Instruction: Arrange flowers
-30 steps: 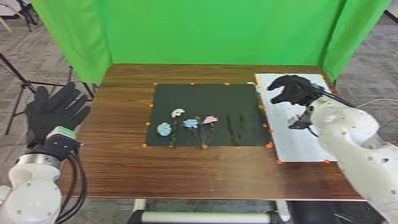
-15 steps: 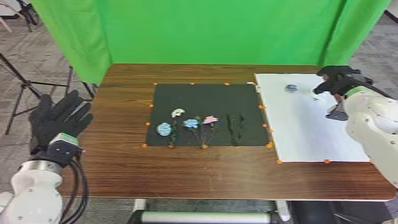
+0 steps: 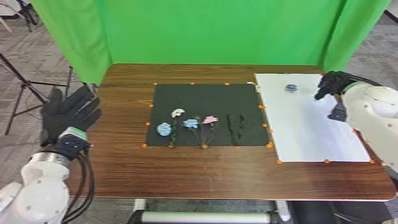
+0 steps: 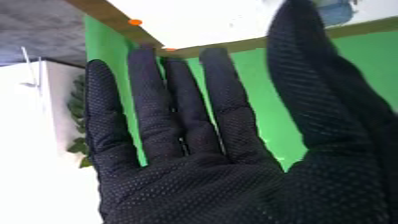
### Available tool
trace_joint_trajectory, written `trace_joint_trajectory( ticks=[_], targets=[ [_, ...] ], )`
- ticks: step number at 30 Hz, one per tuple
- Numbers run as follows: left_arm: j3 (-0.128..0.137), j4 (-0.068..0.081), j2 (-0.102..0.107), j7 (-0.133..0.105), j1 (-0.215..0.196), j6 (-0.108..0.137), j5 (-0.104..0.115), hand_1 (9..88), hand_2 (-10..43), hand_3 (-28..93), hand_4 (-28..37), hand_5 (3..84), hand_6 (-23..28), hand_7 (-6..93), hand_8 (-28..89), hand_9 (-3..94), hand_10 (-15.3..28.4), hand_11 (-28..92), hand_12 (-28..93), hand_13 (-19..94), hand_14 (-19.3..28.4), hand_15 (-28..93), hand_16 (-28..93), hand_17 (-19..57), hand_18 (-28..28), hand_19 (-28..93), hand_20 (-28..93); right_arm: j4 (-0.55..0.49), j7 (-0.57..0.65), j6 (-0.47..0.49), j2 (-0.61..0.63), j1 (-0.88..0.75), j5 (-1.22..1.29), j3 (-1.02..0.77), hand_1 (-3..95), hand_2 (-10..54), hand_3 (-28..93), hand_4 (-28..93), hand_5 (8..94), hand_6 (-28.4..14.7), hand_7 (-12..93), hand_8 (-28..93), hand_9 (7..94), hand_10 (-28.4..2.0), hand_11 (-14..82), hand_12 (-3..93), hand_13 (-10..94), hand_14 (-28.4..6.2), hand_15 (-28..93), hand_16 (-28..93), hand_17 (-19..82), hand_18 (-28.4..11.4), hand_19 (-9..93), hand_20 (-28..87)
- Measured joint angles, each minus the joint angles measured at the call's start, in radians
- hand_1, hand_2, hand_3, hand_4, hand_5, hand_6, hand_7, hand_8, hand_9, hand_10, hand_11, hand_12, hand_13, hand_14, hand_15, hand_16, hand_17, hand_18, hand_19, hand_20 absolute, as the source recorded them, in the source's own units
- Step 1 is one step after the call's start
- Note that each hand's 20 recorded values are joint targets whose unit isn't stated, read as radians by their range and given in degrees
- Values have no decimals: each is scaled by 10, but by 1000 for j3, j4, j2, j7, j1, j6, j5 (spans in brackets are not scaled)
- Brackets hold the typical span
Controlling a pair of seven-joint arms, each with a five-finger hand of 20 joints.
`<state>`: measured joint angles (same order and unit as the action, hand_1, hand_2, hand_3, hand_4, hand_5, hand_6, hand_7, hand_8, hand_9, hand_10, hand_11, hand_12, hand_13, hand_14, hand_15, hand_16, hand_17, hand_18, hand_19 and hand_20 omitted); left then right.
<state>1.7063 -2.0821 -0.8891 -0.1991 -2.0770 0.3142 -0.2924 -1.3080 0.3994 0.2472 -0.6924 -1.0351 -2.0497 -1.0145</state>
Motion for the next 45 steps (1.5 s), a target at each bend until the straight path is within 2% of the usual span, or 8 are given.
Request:
trace_joint_trajectory(
  ticks=[8,11,16,22,27,35,42,45],
  targets=[
    [-39,43,42,20,90,-14,-3,244,129,693,-283,369,78,147,-106,266,134,184,82,152,140,337,-103,-75,125,283,79,24,-4,44,-2,-5,-27,53,507,-95,702,-283,550,55,329,-214,585,-58,174,113,567,-53,377,143,214,-163,577,275],
    [-44,44,49,20,114,-17,-4,244,129,693,-283,369,78,146,-106,265,134,184,82,151,141,335,-103,-75,125,283,79,27,-3,-33,-3,-6,-42,70,597,-95,568,-283,627,62,424,-116,717,-51,126,208,645,-24,345,318,229,-161,602,307],
    [-47,44,50,20,124,-20,-7,243,128,694,-283,368,78,143,-106,265,135,182,82,150,141,334,-102,-75,124,282,79,28,-1,-185,-5,-34,-63,89,595,-95,586,-283,734,62,457,-38,860,-52,69,333,716,-23,416,380,253,-174,662,354],
    [-45,43,49,21,120,-25,-11,237,128,686,-283,324,61,123,-105,254,131,165,76,139,130,300,-107,-76,124,278,78,-25,17,-256,-3,-90,-138,86,578,-95,628,-283,755,51,439,-18,873,-62,69,345,725,-26,424,382,260,-181,674,366],
    [-26,43,49,32,112,-30,-13,234,131,684,-283,288,46,126,-104,252,127,162,76,137,130,292,-101,-75,124,275,78,-181,18,-257,-33,-202,-205,-26,576,-95,641,-283,761,44,425,-3,873,-65,67,346,724,-30,421,388,259,-186,676,369],
    [-3,36,49,31,82,-27,-14,237,129,692,-283,290,50,130,-107,256,128,168,80,141,134,302,-94,-75,125,275,79,-400,-38,-264,-112,-192,-201,19,560,-95,669,-283,753,40,420,10,866,-66,65,348,716,-35,424,390,253,-191,677,369],
    [-40,36,49,6,98,39,-13,240,129,696,-283,285,47,137,-111,269,118,182,79,141,132,307,-98,-75,125,278,80,-410,-65,-246,-250,-175,-190,35,562,-95,668,-283,751,36,419,9,863,-70,66,349,712,-36,430,384,250,-193,677,369],
    [-52,37,50,5,102,45,-37,241,129,697,-283,285,47,140,-113,270,116,183,76,137,132,303,-99,-75,124,278,80,-407,-65,-236,-277,-182,-196,54,562,-95,668,-283,749,35,419,7,858,-70,63,346,710,-34,430,384,250,-193,678,370]
  ],
)
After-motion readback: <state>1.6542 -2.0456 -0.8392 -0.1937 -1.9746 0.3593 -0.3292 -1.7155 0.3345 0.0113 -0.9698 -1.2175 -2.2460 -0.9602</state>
